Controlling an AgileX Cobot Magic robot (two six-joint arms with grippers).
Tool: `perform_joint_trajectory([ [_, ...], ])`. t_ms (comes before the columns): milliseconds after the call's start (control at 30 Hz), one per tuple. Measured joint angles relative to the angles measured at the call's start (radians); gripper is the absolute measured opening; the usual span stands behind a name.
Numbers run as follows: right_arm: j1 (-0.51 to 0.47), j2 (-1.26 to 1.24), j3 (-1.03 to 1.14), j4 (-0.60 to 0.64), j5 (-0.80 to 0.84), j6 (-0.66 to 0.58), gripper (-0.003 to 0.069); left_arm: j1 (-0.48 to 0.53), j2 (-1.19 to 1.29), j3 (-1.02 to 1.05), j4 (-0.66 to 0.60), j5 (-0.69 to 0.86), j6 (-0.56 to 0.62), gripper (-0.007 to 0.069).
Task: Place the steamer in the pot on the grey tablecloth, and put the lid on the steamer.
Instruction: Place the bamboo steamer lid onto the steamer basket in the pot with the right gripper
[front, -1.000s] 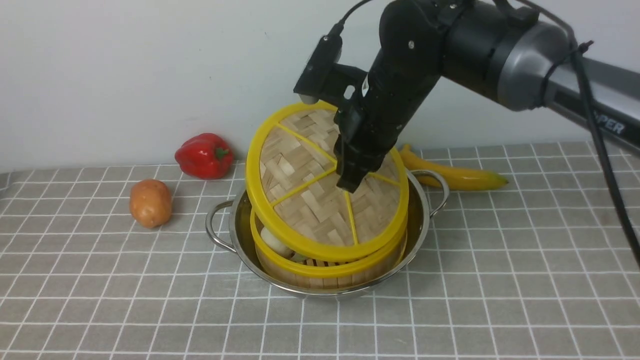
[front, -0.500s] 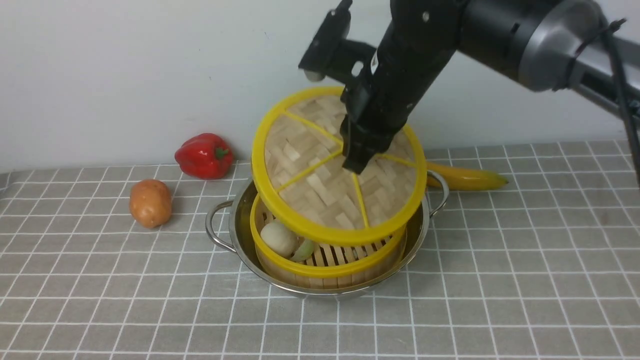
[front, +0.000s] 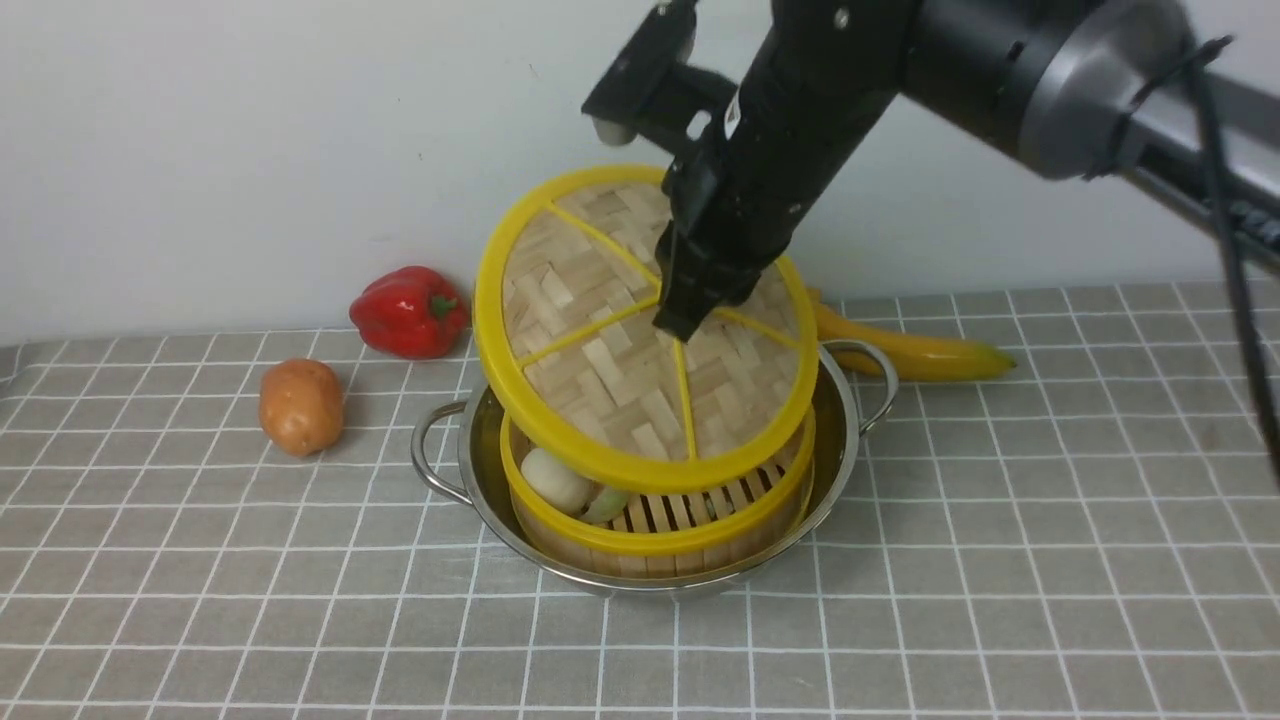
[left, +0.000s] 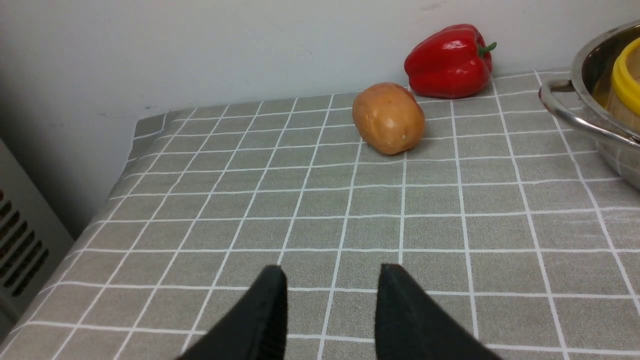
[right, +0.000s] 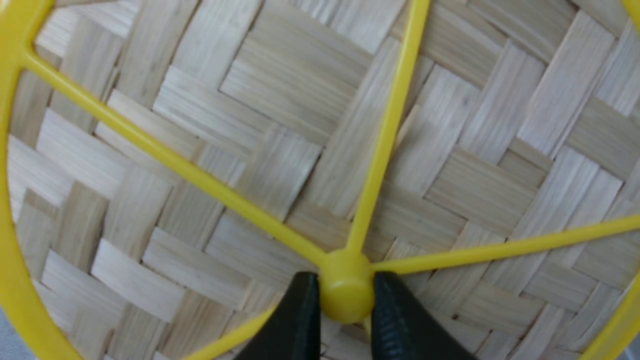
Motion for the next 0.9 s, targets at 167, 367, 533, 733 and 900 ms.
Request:
perform_joint_trajectory([
  [167, 0.000, 0.037, 0.000, 0.006, -0.001, -0.010, 0.0145, 0.000, 0.000, 0.000, 0.000, 0.000, -0.001, 0.0243],
  [367, 0.000, 0.055, 0.000, -0.002, -0.006, -0.005, 0.0145, 0.000, 0.000, 0.000, 0.000, 0.000, -0.001, 0.0243],
  [533, 0.000, 0.053, 0.000, -0.021, -0.006, 0.000, 0.0145, 0.000, 0.000, 0.000, 0.000, 0.000, -0.001, 0.0243],
  [733, 0.000, 0.012, 0.000, -0.054, -0.002, 0.051, 0.0145, 0.000, 0.000, 0.000, 0.000, 0.000, -0.001, 0.0243],
  [900, 0.008, -0.037, 0.000, -0.055, -0.001, 0.121, 0.0145, 0.000, 0.000, 0.000, 0.000, 0.000, -0.001, 0.0243],
])
